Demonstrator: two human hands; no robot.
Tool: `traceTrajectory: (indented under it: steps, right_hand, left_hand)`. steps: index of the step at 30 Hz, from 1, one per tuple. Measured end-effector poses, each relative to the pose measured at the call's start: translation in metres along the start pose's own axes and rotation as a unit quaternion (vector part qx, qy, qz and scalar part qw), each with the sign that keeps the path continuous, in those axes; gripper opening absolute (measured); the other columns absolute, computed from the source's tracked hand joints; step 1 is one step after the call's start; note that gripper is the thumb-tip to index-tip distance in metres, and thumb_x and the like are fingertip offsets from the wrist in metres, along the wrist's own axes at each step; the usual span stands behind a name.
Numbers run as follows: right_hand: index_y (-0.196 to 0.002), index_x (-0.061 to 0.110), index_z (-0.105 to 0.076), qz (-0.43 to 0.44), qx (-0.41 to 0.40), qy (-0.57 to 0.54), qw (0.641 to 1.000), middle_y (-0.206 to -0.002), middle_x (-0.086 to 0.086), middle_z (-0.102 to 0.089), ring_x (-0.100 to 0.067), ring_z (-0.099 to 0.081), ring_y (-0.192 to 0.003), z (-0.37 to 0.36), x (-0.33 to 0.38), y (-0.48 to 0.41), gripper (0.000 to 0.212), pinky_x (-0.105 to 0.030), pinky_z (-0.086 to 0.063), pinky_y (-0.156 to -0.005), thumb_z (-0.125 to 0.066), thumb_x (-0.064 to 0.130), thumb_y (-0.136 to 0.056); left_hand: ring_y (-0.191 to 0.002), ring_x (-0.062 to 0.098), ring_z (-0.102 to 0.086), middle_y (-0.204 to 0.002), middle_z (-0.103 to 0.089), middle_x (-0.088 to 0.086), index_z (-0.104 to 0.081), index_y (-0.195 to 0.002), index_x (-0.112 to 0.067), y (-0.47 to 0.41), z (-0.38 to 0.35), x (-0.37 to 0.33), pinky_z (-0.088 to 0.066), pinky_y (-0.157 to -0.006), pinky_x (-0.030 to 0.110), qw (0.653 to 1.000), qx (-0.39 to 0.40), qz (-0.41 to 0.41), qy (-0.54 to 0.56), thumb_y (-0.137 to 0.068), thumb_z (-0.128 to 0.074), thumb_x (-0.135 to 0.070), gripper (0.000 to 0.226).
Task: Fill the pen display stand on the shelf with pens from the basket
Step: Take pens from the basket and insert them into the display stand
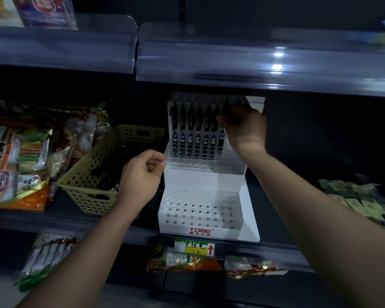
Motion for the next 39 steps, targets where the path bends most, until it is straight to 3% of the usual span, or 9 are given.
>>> traceTrajectory:
  steps: [3,7,18,21,24,27,32,36,39]
  right_hand:
    - [-0.104,0.016,-0.07,0.001,0.003,0.02,1.0,-0.103,-0.005,-0.072,-0.02,-0.065,-0.097,-0.003,-0.001,0.001,0.025,-0.021,-0.044,-0.076,-0.069,0.032,-0.086]
    - [-0.103,0.015,-0.064,-0.008,-0.008,0.018,1.0,-0.101,-0.004,-0.071,-0.023,-0.064,-0.098,-0.003,-0.007,0.002,0.026,-0.027,-0.047,-0.08,-0.072,0.029,-0.082]
    - [-0.1,0.015,-0.063,-0.019,0.006,0.034,0.999,-0.098,-0.003,-0.069,-0.021,-0.063,-0.095,-0.006,-0.014,0.001,0.027,-0.021,-0.037,-0.068,-0.072,0.033,-0.083]
    - [-0.097,0.015,-0.062,-0.022,0.008,0.014,1.0,-0.092,-0.002,-0.069,-0.018,-0.063,-0.089,-0.006,-0.016,0.003,0.031,-0.023,-0.042,-0.07,-0.076,0.035,-0.079]
    - [-0.098,0.017,-0.056,-0.022,-0.006,-0.009,1.0,-0.083,0.003,-0.062,-0.015,-0.059,-0.079,-0.004,-0.013,0.011,0.036,-0.026,-0.044,-0.07,-0.078,0.037,-0.076]
    - [-0.095,0.017,-0.055,0.013,-0.029,-0.041,0.999,-0.079,0.005,-0.058,-0.016,-0.057,-0.075,-0.006,0.003,0.026,0.026,-0.03,-0.046,-0.068,-0.073,0.03,-0.082]
    - [-0.091,0.012,-0.069,0.134,0.068,-0.05,0.987,-0.081,-0.002,-0.07,-0.018,-0.064,-0.073,-0.048,0.055,0.061,0.011,-0.032,-0.052,-0.067,-0.064,0.022,-0.089]
    - [-0.097,0.012,-0.073,0.199,0.189,-0.013,0.961,-0.092,-0.003,-0.074,-0.02,-0.067,-0.084,-0.094,0.085,0.09,0.016,-0.029,-0.051,-0.074,-0.059,0.018,-0.092]
    - [-0.102,0.011,-0.07,0.146,0.249,0.043,0.957,-0.097,-0.009,-0.071,-0.026,-0.065,-0.091,-0.127,0.082,0.102,0.021,-0.029,-0.048,-0.07,-0.053,0.02,-0.095]
  left_hand:
    - [-0.073,0.002,-0.053,-0.08,-0.061,-0.009,-0.067,-0.092,-0.015,0.0,0.0,0.002,-0.041,-0.064,0.003,1.0,-0.001,0.001,-0.003,-0.089,-0.062,-0.007,0.01]
    - [-0.072,0.003,-0.053,-0.08,-0.062,-0.007,-0.067,-0.09,-0.017,-0.001,0.0,0.004,-0.041,-0.064,0.004,1.0,-0.001,0.004,-0.006,-0.088,-0.062,-0.007,0.011]
    - [-0.071,0.0,-0.053,-0.077,-0.059,-0.011,-0.066,-0.091,-0.015,0.0,0.006,0.006,-0.04,-0.062,0.003,1.0,-0.007,-0.003,-0.022,-0.089,-0.062,-0.008,0.009]
    - [-0.074,0.006,-0.054,-0.083,-0.061,-0.005,-0.066,-0.096,-0.013,0.0,0.009,0.014,-0.04,-0.063,0.012,0.997,0.008,0.001,-0.083,-0.09,-0.061,-0.011,0.009]
    - [-0.093,0.021,-0.058,-0.105,-0.061,0.008,-0.064,-0.111,-0.011,0.002,0.012,0.031,-0.046,-0.076,0.03,0.98,0.052,0.021,-0.191,-0.093,-0.056,-0.017,0.021]
    - [-0.105,0.032,-0.056,-0.117,-0.058,0.015,-0.056,-0.125,-0.009,0.005,0.016,0.043,-0.046,-0.082,0.038,0.956,0.101,0.052,-0.269,-0.097,-0.048,-0.022,0.032]
    - [-0.074,0.025,-0.057,-0.072,-0.056,0.004,-0.057,-0.074,-0.008,0.01,0.022,0.051,-0.032,-0.055,0.03,0.931,0.178,0.071,-0.311,-0.102,-0.033,-0.028,0.042]
    - [-0.065,0.017,-0.05,-0.067,-0.053,0.0,-0.048,-0.062,-0.015,0.012,0.026,0.058,-0.029,-0.053,0.029,0.924,0.216,0.065,-0.308,-0.102,-0.033,-0.028,0.044]
    - [-0.059,0.012,-0.045,-0.063,-0.05,-0.001,-0.044,-0.059,-0.014,0.018,0.034,0.059,-0.023,-0.047,0.029,0.927,0.218,0.053,-0.301,-0.101,-0.035,-0.026,0.045]
Point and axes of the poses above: each hand's wrist, its own y-axis away from the middle knuckle, its own z-axis out of the back of the hand, x = y × z, the point moved 7 cm from there along -y, towards the middle knuckle
